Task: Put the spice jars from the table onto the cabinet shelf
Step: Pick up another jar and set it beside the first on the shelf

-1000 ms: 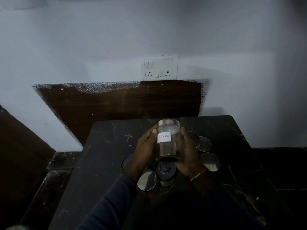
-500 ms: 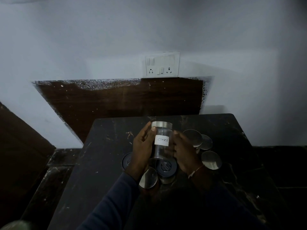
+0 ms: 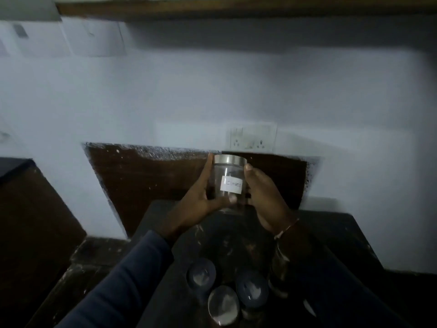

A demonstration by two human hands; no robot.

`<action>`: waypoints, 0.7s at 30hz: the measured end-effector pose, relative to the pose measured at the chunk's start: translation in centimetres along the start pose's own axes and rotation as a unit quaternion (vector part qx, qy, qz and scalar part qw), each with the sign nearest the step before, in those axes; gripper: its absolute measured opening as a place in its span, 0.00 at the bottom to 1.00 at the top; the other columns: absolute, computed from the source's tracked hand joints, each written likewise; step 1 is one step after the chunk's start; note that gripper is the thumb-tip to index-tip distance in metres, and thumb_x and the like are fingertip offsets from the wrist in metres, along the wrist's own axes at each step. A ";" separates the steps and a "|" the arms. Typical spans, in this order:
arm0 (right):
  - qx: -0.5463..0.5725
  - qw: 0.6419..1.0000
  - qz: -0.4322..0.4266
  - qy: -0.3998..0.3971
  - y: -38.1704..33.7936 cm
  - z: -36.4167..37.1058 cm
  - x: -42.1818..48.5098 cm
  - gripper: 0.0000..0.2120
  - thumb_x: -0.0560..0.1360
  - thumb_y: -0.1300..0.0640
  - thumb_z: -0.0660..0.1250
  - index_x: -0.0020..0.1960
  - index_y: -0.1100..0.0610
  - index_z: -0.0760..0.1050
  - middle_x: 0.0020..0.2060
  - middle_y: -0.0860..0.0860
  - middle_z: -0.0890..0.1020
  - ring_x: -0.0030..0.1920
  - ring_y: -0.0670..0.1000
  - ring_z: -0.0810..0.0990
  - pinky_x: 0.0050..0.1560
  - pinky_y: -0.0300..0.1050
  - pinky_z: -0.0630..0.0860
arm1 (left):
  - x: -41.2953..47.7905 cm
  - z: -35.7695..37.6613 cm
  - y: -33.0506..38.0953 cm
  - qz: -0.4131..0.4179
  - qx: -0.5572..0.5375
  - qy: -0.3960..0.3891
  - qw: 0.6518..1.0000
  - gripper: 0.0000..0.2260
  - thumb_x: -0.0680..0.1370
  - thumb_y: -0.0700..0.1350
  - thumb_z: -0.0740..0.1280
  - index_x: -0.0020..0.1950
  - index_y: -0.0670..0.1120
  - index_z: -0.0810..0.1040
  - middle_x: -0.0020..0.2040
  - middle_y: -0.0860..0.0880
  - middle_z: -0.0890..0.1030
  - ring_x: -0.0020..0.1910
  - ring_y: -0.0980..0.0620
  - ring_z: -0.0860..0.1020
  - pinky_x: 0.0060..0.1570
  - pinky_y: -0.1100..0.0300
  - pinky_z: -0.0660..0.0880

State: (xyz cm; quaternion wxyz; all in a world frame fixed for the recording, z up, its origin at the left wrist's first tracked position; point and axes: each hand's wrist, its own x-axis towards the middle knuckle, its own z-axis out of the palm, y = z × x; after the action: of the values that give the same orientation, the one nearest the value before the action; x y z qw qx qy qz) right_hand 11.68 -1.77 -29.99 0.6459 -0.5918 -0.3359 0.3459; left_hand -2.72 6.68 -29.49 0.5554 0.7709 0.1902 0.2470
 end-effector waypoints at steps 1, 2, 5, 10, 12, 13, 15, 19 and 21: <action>-0.015 0.999 -0.028 -0.004 -1.9 0.7 0.9 0.17 0.81 0.44 0.55 0.60 0.51 0.76 0.53 0.52 0.84 0.54 0.52 0.83 0.57 0.57 0.80 | 0.6 -1.3 1.5 0.018 0.043 -0.015 0.999 0.52 0.70 0.47 0.75 0.76 0.60 0.37 0.64 0.66 0.71 0.65 0.64 0.72 0.63 0.63 0.71; -0.033 0.998 -0.056 -0.007 -3.6 1.2 1.7 0.17 0.81 0.44 0.55 0.60 0.50 0.76 0.53 0.51 0.84 0.54 0.51 0.83 0.57 0.57 0.79 | 1.2 -2.4 3.0 0.029 0.082 -0.017 0.996 0.54 0.70 0.47 0.76 0.76 0.60 0.34 0.62 0.70 0.69 0.63 0.69 0.71 0.61 0.69 0.71; -0.084 0.985 -0.149 -0.018 -10.4 3.3 3.5 0.18 0.79 0.41 0.58 0.65 0.46 0.72 0.54 0.49 0.83 0.52 0.49 0.83 0.56 0.55 0.80 | 3.0 -6.2 8.2 0.100 0.152 0.017 0.983 0.55 0.70 0.47 0.76 0.75 0.62 0.33 0.65 0.69 0.66 0.64 0.67 0.71 0.62 0.67 0.72; -0.184 0.906 -0.379 -0.030 -24.6 7.6 5.6 0.20 0.72 0.42 0.70 0.62 0.41 0.70 0.53 0.45 0.81 0.54 0.47 0.81 0.52 0.49 0.80 | 7.0 -13.6 18.6 0.240 0.195 0.103 0.945 0.53 0.69 0.48 0.75 0.74 0.66 0.35 0.66 0.60 0.73 0.60 0.58 0.78 0.61 0.58 0.75; -0.207 0.880 -0.426 -0.022 -29.1 9.4 7.5 0.18 0.72 0.44 0.71 0.59 0.43 0.72 0.52 0.44 0.81 0.53 0.48 0.81 0.52 0.49 0.80 | 8.9 -16.7 21.8 0.269 0.210 0.117 0.932 0.53 0.69 0.50 0.75 0.73 0.67 0.35 0.67 0.54 0.74 0.57 0.59 0.79 0.61 0.57 0.75; -0.213 0.874 -0.435 -0.022 -30.7 10.3 8.7 0.17 0.71 0.43 0.71 0.58 0.44 0.72 0.52 0.44 0.81 0.54 0.49 0.80 0.52 0.50 0.80 | 9.9 -18.1 22.8 0.272 0.212 0.121 0.931 0.52 0.68 0.53 0.75 0.72 0.69 0.34 0.68 0.51 0.74 0.57 0.58 0.79 0.62 0.54 0.75; -0.218 0.873 -0.437 -0.021 -33.5 12.4 11.9 0.17 0.70 0.42 0.72 0.55 0.44 0.73 0.51 0.48 0.82 0.53 0.53 0.81 0.52 0.54 0.80 | 12.3 -21.2 24.2 0.259 0.223 0.133 0.930 0.52 0.67 0.58 0.75 0.71 0.71 0.33 0.68 0.49 0.74 0.59 0.53 0.79 0.64 0.49 0.73; -0.244 0.874 -0.420 -0.004 -35.5 16.5 19.2 0.15 0.69 0.47 0.74 0.52 0.50 0.74 0.47 0.52 0.83 0.48 0.55 0.81 0.43 0.47 0.76 | 17.3 -26.4 24.1 0.177 0.263 0.158 0.935 0.54 0.67 0.61 0.73 0.70 0.67 0.28 0.70 0.44 0.72 0.67 0.50 0.73 0.69 0.49 0.68; -0.258 0.876 -0.407 0.014 -34.8 18.0 22.2 0.15 0.70 0.49 0.74 0.51 0.53 0.74 0.47 0.51 0.82 0.47 0.53 0.80 0.44 0.43 0.74 | 18.8 -27.8 23.4 0.134 0.327 0.170 0.920 0.52 0.70 0.61 0.71 0.73 0.60 0.29 0.71 0.46 0.71 0.67 0.49 0.72 0.68 0.54 0.67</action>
State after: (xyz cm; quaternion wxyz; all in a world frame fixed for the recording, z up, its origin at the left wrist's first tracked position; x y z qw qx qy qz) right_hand 10.11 24.47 6.61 0.5585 -0.5532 -0.6156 -0.0548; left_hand -3.54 31.26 3.22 0.1933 0.8743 0.2472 0.3704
